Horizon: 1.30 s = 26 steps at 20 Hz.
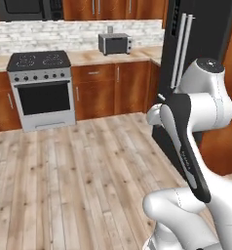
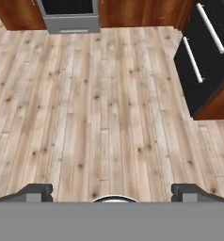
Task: There is a tray on the dining counter. Grab the cup, mug, and pitcher and place them on the tray. The pitcher may be placed next to the tray if it cannot fit the tray.
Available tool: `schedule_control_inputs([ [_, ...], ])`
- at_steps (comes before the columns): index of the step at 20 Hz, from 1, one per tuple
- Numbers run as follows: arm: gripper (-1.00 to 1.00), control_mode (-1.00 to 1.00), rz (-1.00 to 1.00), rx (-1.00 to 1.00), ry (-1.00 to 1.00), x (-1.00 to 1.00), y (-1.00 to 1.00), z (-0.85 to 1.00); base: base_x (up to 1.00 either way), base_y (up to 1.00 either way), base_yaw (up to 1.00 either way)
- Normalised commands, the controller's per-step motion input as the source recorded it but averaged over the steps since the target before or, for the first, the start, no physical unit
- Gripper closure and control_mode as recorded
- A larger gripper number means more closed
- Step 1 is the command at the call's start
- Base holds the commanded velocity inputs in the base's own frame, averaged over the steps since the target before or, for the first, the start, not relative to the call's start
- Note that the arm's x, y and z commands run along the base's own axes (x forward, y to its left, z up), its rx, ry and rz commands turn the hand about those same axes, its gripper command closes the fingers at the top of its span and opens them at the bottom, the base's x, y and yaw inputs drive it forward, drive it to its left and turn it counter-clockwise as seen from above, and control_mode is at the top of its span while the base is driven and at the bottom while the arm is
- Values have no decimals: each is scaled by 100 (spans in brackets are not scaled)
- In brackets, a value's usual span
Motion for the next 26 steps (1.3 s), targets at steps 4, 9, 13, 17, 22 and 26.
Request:
schedule_control_inputs([
  [4, -100, 100, 0, 0, 0, 0, 0, 0, 100, 6, 0],
  [9, -100, 100, 0, 0, 0, 0, 0, 0, 100, 42, 0],
  [13, -100, 100, 0, 0, 0, 0, 0, 0, 100, 65, 0],
  [17, -100, 100, 0, 0, 0, 0, 0, 0, 100, 82, -3],
  [22, -100, 100, 0, 0, 0, 0, 0, 0, 100, 99, -11],
  [26, -100, 100, 0, 0, 0, 0, 0, 0, 99, 100, -21],
])
